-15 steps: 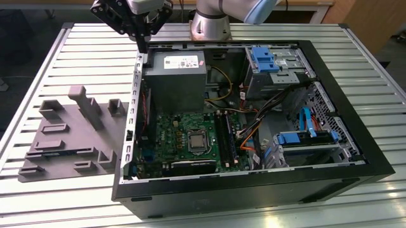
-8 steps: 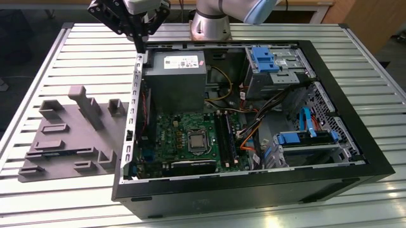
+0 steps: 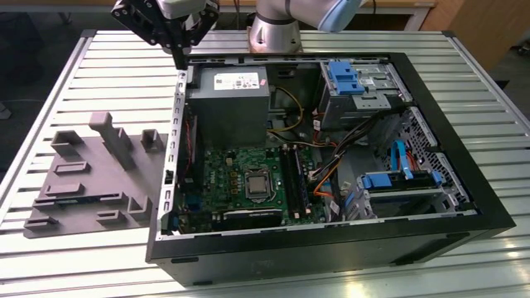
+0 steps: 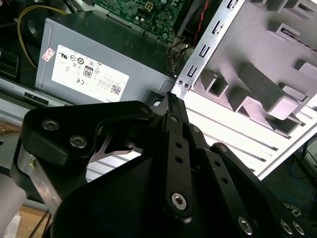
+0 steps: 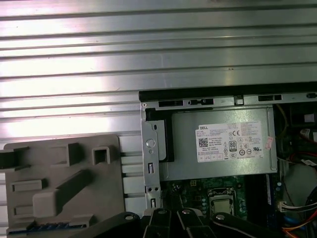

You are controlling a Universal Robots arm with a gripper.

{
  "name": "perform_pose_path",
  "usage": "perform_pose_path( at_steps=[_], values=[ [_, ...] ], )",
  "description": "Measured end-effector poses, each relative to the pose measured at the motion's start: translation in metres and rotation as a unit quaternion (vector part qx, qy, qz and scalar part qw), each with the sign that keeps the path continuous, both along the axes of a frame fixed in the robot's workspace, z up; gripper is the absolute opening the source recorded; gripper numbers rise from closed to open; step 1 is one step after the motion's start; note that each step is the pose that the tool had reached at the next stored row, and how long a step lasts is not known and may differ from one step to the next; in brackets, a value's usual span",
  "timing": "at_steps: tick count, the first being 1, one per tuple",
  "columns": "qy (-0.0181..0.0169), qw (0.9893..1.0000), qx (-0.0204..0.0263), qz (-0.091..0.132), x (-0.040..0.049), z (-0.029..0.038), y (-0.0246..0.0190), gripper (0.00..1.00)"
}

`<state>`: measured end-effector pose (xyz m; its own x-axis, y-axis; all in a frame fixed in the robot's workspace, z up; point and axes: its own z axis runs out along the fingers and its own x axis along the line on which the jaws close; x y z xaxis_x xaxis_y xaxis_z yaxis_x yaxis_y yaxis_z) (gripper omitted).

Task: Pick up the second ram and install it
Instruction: 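Reach for the second ram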

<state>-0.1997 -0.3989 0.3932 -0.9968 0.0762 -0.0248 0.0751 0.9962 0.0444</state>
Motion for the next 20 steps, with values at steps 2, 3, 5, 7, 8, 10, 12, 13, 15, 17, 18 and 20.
perform_pose_path(
  at_steps=[2,3,5,7,8,10,12,13,15,17,18,20],
  values=[
    [0.0000,1.0000,0.0000,0.000,-0.0009,0.0000,0.0000,0.11],
    [0.0000,1.0000,0.0000,0.000,-0.0014,0.0000,0.0000,0.11],
    [0.0000,1.0000,0.0000,0.000,-0.0025,0.0000,0.0000,0.11],
    [0.0000,1.0000,0.0000,0.000,-0.0035,0.0000,0.0000,0.11],
    [0.0000,1.0000,0.0000,0.000,-0.0039,0.0000,0.0000,0.11],
    [0.0000,1.0000,0.0000,0.000,-0.0050,0.0000,0.0000,0.11],
    [0.0000,1.0000,0.0000,0.000,-0.0060,0.0000,0.0000,0.11],
    [0.0000,1.0000,0.0000,0.000,-0.0066,0.0000,0.0000,0.11],
    [0.0000,1.0000,0.0000,0.000,-0.0078,0.0000,0.0000,0.11],
    [0.0000,1.0000,0.0000,0.000,-0.0090,0.0000,0.0000,0.11],
    [0.0000,1.0000,0.0000,0.000,-0.0095,0.0000,0.0000,0.11],
    [0.0000,1.0000,0.0000,0.000,-0.0108,0.0000,0.0000,0.11]
  ],
)
